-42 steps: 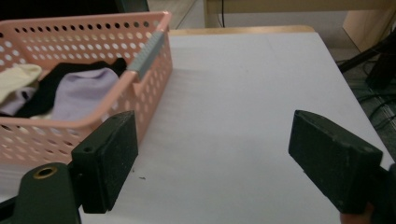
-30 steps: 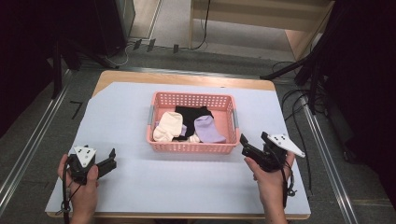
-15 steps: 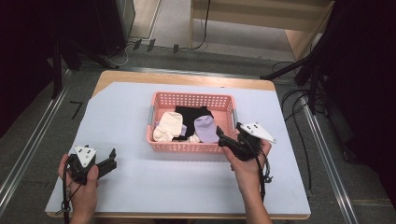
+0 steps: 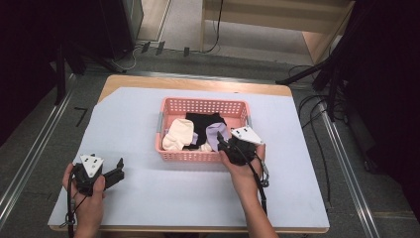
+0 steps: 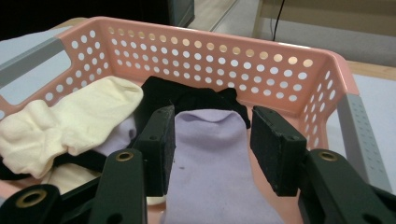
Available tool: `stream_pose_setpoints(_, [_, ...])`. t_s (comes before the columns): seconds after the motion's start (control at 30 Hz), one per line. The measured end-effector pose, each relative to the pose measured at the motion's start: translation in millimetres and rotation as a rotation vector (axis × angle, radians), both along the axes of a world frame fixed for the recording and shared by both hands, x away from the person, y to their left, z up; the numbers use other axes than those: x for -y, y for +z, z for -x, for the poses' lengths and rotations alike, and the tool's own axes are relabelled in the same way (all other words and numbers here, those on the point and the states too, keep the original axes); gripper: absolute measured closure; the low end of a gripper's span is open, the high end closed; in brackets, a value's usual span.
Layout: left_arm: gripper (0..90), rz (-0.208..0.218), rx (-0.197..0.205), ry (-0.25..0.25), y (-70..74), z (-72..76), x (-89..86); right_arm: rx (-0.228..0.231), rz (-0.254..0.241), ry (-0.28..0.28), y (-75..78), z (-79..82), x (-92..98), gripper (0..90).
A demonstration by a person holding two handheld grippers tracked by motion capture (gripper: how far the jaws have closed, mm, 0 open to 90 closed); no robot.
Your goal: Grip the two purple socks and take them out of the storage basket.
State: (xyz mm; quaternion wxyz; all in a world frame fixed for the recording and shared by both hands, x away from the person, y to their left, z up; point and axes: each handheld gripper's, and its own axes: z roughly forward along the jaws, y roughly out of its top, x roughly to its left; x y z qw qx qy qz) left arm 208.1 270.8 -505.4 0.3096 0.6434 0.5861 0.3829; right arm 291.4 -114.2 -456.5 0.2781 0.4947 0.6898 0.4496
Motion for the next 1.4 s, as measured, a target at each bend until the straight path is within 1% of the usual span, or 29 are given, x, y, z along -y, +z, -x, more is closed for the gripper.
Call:
stream_pose_setpoints(0.03, [14.4,-0.002,-0.003,0.001,0.1,0.0,0.1,0.001,-0.012,0.012,-0.1,-0.7,-2.1,54.1])
stream_pose_setpoints(0.07, [14.4,-0.001,-0.002,0.0,0.0,-0.1,0.3,-0.012,-0.043,0.029,-0.4,-1.8,-4.5,55.0])
stream_pose_setpoints(0.1, [14.4,-0.004,-0.003,-0.003,0.0,-0.3,0.2,-0.02,-0.051,0.042,-0.7,-2.5,-6.8,56.7])
stream_pose_setpoints(0.17, [14.4,-0.004,-0.004,-0.005,-0.1,-0.5,0.3,-0.032,-0.035,0.052,-1.0,-4.2,-12.8,54.1])
stream_pose_setpoints(0.23, [14.4,-0.008,-0.011,-0.006,0.2,-0.5,0.4,-0.066,-0.035,0.063,-1.6,-6.8,-17.8,57.9])
stream_pose_setpoints(0.3, [14.4,-0.008,-0.006,-0.006,-0.3,-0.9,0.8,-0.084,-0.061,0.075,-4.0,-10.7,-21.1,60.1])
stream_pose_setpoints(0.37, [14.4,-0.007,-0.003,-0.006,-0.6,-0.9,1.1,-0.094,-0.091,0.089,-7.6,-14.4,-25.9,60.3])
stream_pose_setpoints(0.4, [14.4,-0.007,-0.003,-0.006,-0.6,-0.9,1.1,-0.094,-0.091,0.089,-7.6,-14.4,-25.9,60.3])
stream_pose_setpoints(0.43, [14.5,-0.006,-0.005,-0.009,-0.6,-1.0,1.2,-0.098,-0.089,0.093,-8.9,-16.0,-31.7,61.9])
stream_pose_setpoints(0.47, [14.5,-0.007,-0.008,-0.01,-0.5,-1.1,1.2,-0.096,-0.087,0.091,-9.0,-16.5,-33.0,62.8])
stream_pose_setpoints(0.5, [14.5,-0.008,-0.01,-0.011,-0.4,-1.2,1.3,-0.107,-0.088,0.087,-8.5,-16.9,-35.3,63.7])
stream_pose_setpoints(0.57, [14.5,-0.011,-0.014,-0.014,-0.4,-1.4,1.5,-0.115,-0.093,0.087,-8.1,-19.5,-39.5,65.2])
stream_pose_setpoints(0.63, [14.5,-0.015,-0.017,-0.016,-0.3,-1.3,1.6,-0.137,-0.093,0.103,-8.8,-23.3,-44.9,65.2])
stream_pose_setpoints(0.7, [14.5,-0.013,-0.02,-0.016,-0.3,-1.5,1.6,-0.155,-0.081,0.107,-9.9,-26.4,-49.3,65.4])
stream_pose_setpoints(0.77, [14.5,-0.014,-0.02,-0.016,-0.4,-1.8,1.5,-0.175,-0.103,0.11,-9.8,-29.5,-53.2,65.3])
stream_pose_setpoints(0.83, [14.5,-0.015,-0.022,-0.015,-0.6,-2.2,1.3,-0.186,-0.107,0.108,-9.6,-32.3,-56.7,65.0])
stream_pose_setpoints(0.87, [14.5,-0.016,-0.029,-0.016,-0.2,-2.2,1.0,-0.195,-0.109,0.102,-9.4,-33.6,-58.6,64.6])
stream_pose_setpoints(0.93, [14.5,-0.007,-0.026,-0.015,-0.5,-2.5,0.8,-0.199,-0.089,0.09,-10.2,-36.2,-60.9,64.6])
stream_pose_setpoints(1.03, [14.5,-0.01,-0.028,-0.019,-0.5,-2.7,0.8,-0.229,-0.075,0.067,-12.5,-42.1,-63.1,64.6])
stream_pose_setpoints(1.07, [14.5,-0.013,-0.029,-0.02,-0.5,-2.8,0.7,-0.246,-0.074,0.058,-13.2,-44.1,-64.4,64.7])
stream_pose_setpoints(1.17, [14.5,-0.013,-0.033,-0.018,-0.5,-2.9,1.3,-0.272,-0.064,0.053,-14.9,-48.0,-67.2,64.8])
stream_pose_setpoints(1.27, [14.5,-0.012,-0.033,-0.02,-0.6,-2.9,1.4,-0.308,-0.02,0.051,-19.6,-52.4,-70.6,64.9])
stream_pose_setpoints(1.3, [14.5,-0.012,-0.03,-0.02,-0.8,-3.0,1.5,-0.314,-0.006,0.052,-20.9,-53.2,-71.8,64.8])
stream_pose_setpoints(1.33, [14.5,-0.013,-0.029,-0.019,-0.9,-3.1,1.6,-0.325,-0.005,0.049,-21.1,-53.5,-72.6,64.8])
stream_pose_setpoints(1.4, [14.5,-0.014,-0.036,-0.02,-0.5,-2.9,1.6,-0.343,-0.018,0.047,-20.6,-54.3,-73.0,64.6])
